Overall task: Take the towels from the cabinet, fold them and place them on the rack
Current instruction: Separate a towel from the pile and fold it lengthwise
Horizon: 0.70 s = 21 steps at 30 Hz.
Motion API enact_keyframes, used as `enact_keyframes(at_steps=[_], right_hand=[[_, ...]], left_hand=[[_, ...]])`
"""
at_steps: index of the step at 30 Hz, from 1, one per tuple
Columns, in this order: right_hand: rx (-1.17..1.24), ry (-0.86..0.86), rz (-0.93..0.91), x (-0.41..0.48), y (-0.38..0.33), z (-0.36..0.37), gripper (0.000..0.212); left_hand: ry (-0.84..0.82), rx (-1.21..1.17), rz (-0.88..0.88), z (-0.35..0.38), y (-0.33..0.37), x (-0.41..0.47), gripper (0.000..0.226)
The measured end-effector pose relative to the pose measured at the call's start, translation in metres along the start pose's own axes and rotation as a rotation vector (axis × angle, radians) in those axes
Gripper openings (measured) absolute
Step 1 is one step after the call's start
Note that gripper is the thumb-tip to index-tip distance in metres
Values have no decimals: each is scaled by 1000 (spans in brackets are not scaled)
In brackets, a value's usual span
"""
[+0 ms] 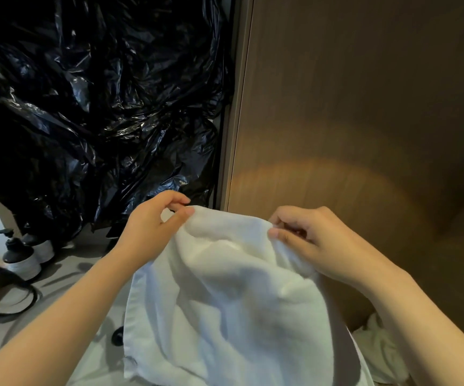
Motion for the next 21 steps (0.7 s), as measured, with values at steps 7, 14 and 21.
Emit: enact_keyframes(at_steps=[7, 14, 21], right_hand=[[184, 121, -2, 13, -11, 1, 18], [363, 61, 39, 12, -10, 6, 14], [487, -233, 178, -4, 20, 23, 45]], left_hand=[[-120, -208, 106, 17, 47, -15, 36], [-310, -275, 99, 34, 58, -26, 21], [-110, -246, 61, 16, 49, -7, 18]])
Point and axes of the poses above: each hand's wrist, its own x-axis towards the middle knuckle, its own z-axis out of the palm, y = z × x, the point moved 6 cm from there along x, towards the middle knuckle, and after that the axes turned 2 degrees about -z, right-handed, at the moved point
